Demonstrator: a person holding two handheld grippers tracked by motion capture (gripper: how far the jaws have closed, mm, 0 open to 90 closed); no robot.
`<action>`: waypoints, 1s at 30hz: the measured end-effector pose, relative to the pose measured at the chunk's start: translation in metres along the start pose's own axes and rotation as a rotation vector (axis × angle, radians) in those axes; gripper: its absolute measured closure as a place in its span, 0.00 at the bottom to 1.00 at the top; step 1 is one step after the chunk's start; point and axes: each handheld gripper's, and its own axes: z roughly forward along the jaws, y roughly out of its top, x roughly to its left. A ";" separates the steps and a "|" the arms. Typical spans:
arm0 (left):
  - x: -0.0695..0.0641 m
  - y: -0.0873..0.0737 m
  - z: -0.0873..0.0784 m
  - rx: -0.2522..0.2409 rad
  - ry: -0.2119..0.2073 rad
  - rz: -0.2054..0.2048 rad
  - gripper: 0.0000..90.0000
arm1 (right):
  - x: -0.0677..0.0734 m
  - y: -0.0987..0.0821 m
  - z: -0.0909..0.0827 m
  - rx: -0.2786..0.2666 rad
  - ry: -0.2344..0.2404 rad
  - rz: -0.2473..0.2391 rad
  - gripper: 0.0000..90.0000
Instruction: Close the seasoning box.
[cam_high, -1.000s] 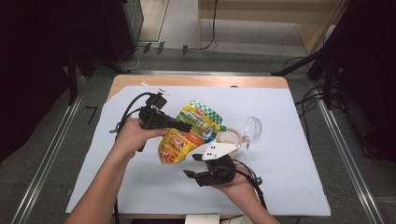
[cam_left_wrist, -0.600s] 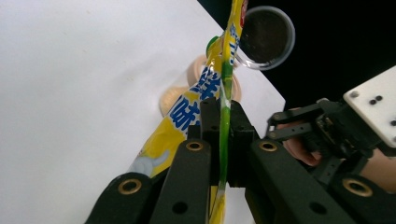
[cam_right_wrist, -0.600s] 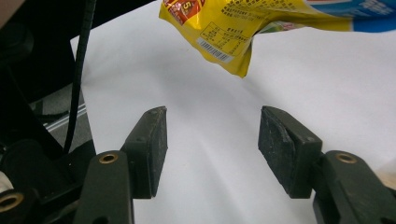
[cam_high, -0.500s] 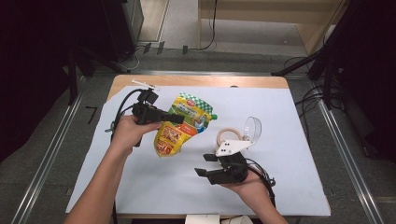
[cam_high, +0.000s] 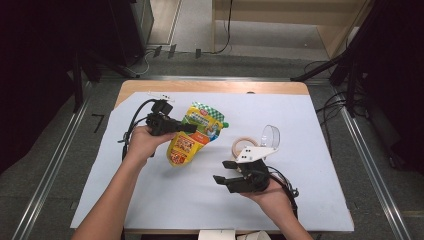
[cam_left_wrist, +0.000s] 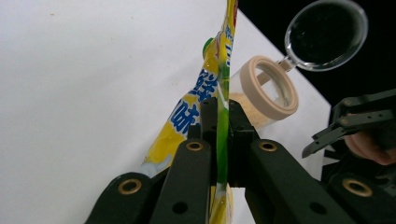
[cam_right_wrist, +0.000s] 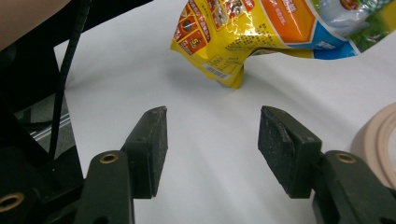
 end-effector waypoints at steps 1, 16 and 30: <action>0.000 -0.001 -0.001 -0.004 0.000 -0.002 1.00 | 0.000 0.000 -0.001 -0.001 0.000 0.001 0.48; -0.003 -0.021 -0.023 -0.019 0.003 0.004 0.98 | -0.004 0.004 -0.012 -0.025 -0.024 0.004 0.48; -0.005 -0.034 -0.041 -0.006 0.000 0.029 0.93 | -0.003 0.006 -0.014 -0.021 -0.051 -0.027 0.49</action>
